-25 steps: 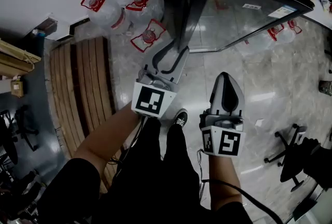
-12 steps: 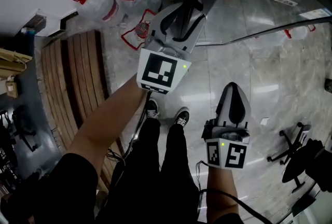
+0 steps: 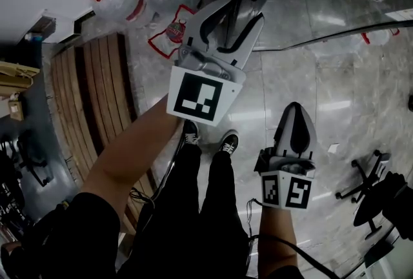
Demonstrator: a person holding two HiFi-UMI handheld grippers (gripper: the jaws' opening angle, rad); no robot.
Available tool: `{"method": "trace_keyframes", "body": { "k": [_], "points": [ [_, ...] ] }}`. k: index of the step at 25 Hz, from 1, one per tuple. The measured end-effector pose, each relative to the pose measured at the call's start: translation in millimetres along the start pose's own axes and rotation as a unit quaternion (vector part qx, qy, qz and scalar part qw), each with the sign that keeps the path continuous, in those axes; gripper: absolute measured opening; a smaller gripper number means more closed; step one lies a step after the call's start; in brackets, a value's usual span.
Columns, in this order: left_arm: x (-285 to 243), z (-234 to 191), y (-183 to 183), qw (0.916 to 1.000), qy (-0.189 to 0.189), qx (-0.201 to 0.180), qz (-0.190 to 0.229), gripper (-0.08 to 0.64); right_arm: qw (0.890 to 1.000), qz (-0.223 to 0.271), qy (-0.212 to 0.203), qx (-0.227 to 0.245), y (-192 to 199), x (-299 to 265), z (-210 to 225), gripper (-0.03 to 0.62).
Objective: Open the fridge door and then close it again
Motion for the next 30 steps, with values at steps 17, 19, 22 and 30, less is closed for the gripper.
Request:
{"method": "trace_keyframes", "body": {
  "k": [17, 19, 22, 30],
  "points": [
    [-3.8, 5.9, -1.4, 0.9976, -0.059, 0.035, -0.007, 0.121, 1.000, -0.008, 0.008, -0.025, 11.9, 19.0, 9.5, 0.015],
    [-3.8, 6.1, -1.4, 0.9977, -0.061, 0.030, -0.009, 0.118, 1.000, -0.008, 0.009, -0.026, 12.3, 21.5, 9.3, 0.015],
    [-1.8, 8.4, -2.9, 0.9974, -0.066, 0.026, -0.009, 0.118, 1.000, -0.005, 0.012, -0.027, 11.3, 26.0, 10.2, 0.015],
    [51.9, 73.4, -9.7, 0.9949, -0.100, -0.011, -0.011, 0.109, 0.999, 0.005, 0.035, -0.022, 8.8, 57.7, 23.1, 0.015]
  ]
}}
Point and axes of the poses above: the fingertips, and each gripper's own axes: x backward along the fingers, z to its right, y out of its underside, the point moved 10 cm from there along x, backward along the fingers, and after that the axes turned 6 degrees about -y, right-handed, at the moved point
